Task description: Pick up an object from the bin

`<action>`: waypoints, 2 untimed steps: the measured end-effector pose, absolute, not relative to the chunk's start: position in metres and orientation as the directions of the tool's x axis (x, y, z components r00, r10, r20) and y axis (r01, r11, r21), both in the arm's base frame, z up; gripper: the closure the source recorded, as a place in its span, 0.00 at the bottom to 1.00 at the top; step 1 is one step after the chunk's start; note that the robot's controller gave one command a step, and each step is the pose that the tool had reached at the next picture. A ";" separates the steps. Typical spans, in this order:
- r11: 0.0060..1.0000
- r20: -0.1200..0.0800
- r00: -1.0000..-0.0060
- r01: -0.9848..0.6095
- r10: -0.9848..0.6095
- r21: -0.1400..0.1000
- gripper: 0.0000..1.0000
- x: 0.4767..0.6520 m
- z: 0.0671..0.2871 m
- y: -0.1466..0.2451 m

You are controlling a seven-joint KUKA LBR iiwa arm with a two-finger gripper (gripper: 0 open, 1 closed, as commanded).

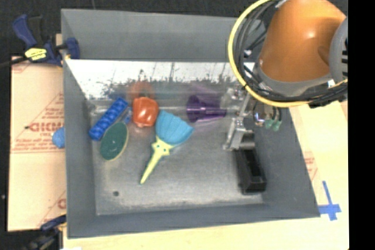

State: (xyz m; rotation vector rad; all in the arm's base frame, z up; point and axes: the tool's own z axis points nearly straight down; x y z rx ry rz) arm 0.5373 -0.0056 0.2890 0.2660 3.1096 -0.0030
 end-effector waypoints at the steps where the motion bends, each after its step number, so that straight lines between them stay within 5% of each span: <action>1: 0.973 -0.014 -0.973 0.231 0.231 0.000 0.00 0.556 0.217 0.025; 2: 0.952 -0.029 -0.951 0.306 0.306 0.005 0.00 0.520 0.221 0.029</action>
Offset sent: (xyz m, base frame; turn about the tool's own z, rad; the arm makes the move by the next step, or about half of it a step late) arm -0.0173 0.0355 -0.0690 0.1441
